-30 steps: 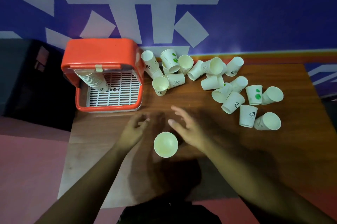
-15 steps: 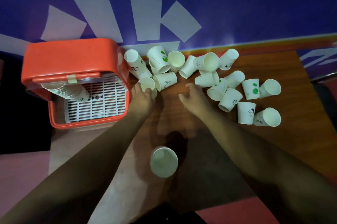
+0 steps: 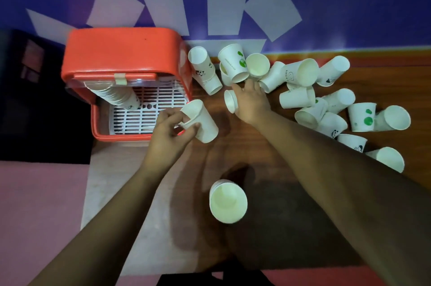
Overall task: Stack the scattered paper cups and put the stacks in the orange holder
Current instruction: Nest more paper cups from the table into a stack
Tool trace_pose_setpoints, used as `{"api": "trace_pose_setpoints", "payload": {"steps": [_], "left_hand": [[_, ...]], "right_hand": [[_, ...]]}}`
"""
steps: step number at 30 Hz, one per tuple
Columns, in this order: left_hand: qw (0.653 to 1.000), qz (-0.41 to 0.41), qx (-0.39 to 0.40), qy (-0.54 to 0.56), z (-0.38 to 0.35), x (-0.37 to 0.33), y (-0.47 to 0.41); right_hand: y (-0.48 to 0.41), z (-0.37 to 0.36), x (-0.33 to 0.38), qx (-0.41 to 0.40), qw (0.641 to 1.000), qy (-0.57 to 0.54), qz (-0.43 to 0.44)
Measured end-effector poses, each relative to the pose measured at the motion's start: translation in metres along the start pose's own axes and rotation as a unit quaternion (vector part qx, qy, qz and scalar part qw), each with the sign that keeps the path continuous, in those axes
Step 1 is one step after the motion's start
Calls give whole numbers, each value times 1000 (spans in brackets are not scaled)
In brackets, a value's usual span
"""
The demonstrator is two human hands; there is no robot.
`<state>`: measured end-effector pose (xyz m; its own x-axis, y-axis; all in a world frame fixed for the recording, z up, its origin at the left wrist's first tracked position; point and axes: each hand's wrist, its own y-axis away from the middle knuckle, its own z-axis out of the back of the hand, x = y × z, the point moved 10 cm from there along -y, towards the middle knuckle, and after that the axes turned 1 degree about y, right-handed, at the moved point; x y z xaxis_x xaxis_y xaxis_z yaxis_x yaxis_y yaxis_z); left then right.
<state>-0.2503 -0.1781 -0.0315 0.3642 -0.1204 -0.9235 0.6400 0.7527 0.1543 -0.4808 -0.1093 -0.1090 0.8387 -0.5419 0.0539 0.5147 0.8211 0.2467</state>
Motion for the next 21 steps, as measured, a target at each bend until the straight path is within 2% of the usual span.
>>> {"api": "trace_pose_setpoints", "payload": {"steps": [2, 5, 9, 11, 14, 17, 21], "left_hand": [[999, 28, -12, 24, 13, 0, 17], [992, 46, 6, 115, 19, -8, 41], [983, 14, 47, 177, 16, -37, 77], [984, 3, 83, 155, 10, -49, 96], [989, -44, 129, 62, -2, -63, 119], [984, -78, 157, 12, -15, -70, 140], [982, -96, 145, -75, -26, -63, 156]], "right_hand": [[3, -1, 4, -14, 1000, 27, 0], [13, -8, 8, 6, 1000, 2, 20], [43, -2, -3, 35, 985, -163, -43], [66, 11, -12, 17, 957, -277, -84], [104, 30, -21, -15, 899, -426, -104], [140, 48, -31, -46, 863, -490, -111], [179, 70, -36, -69, 839, -532, -90]]}}
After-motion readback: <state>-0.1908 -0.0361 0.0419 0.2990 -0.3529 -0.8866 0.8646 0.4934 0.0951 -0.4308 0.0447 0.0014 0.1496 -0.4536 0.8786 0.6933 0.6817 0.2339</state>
